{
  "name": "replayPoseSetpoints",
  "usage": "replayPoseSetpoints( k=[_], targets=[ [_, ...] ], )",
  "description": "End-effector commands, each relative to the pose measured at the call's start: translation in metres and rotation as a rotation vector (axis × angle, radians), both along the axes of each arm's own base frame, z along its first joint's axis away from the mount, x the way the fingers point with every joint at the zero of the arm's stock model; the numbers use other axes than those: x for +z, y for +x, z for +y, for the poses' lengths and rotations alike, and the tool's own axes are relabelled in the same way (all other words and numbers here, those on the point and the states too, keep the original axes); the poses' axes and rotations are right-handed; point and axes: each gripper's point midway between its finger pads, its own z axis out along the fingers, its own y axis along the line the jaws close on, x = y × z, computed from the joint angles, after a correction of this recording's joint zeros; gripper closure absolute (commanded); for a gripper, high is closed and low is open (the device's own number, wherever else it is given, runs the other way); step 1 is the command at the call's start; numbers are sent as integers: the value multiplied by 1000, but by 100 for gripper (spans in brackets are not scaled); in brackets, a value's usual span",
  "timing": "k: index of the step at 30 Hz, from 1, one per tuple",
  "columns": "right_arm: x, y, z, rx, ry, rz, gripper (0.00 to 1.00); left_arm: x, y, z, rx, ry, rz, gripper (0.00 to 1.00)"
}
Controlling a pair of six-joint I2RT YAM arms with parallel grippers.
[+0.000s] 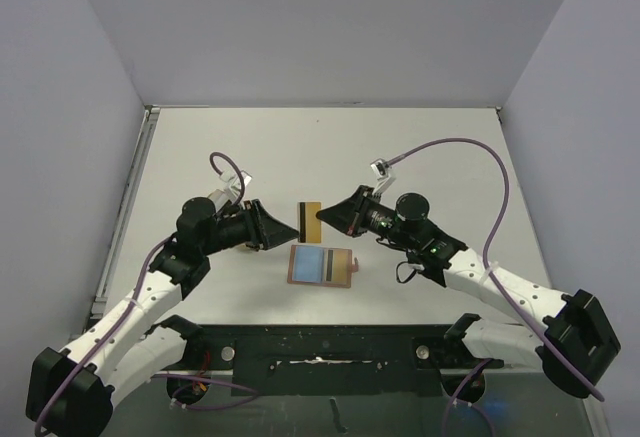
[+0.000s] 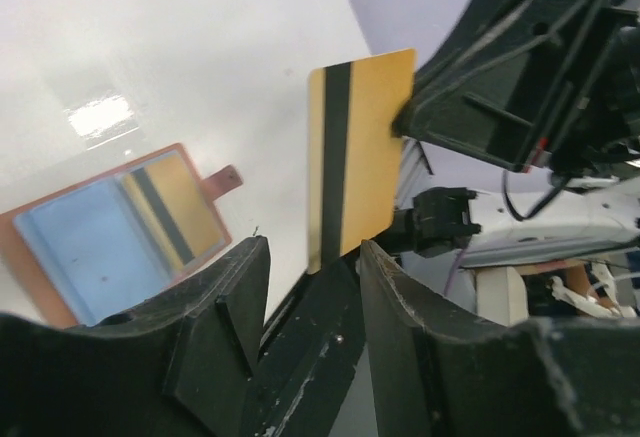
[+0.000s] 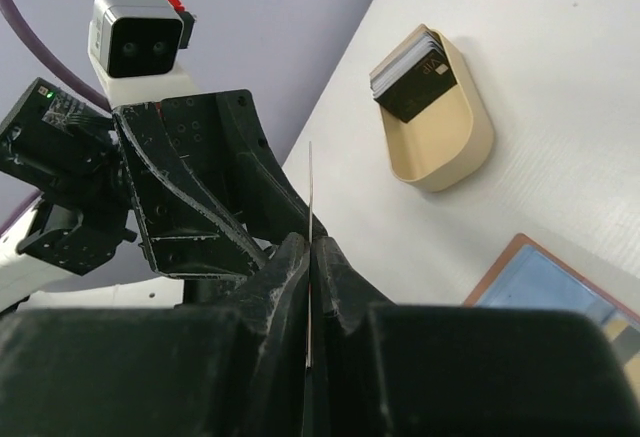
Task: Put the credit cards into the card holder
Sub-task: Pick up the credit card from the storage box, then insert the credit card into the card holder.
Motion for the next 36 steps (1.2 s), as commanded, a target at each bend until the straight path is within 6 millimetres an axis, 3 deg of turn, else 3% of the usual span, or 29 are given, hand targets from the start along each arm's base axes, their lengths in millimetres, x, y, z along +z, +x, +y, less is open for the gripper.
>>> replayPoseSetpoints(
  k=[1,7,17,26,36],
  targets=[
    [-4,8,-13,-77,-44,-19,100,-5,18,14,114,118,-33,59],
    [-55,13,-26,-142,-179,93,100,-41,29,34,225,269,33,61],
    [-123,11,-26,-104,-301,267,100,-101,25,35,229,405,154,68],
    [-155,8,-31,-82,-331,344,100,-135,14,23,202,483,188,69],
    [-178,6,-38,-61,-325,398,100,-166,7,13,162,517,221,86]
  ],
)
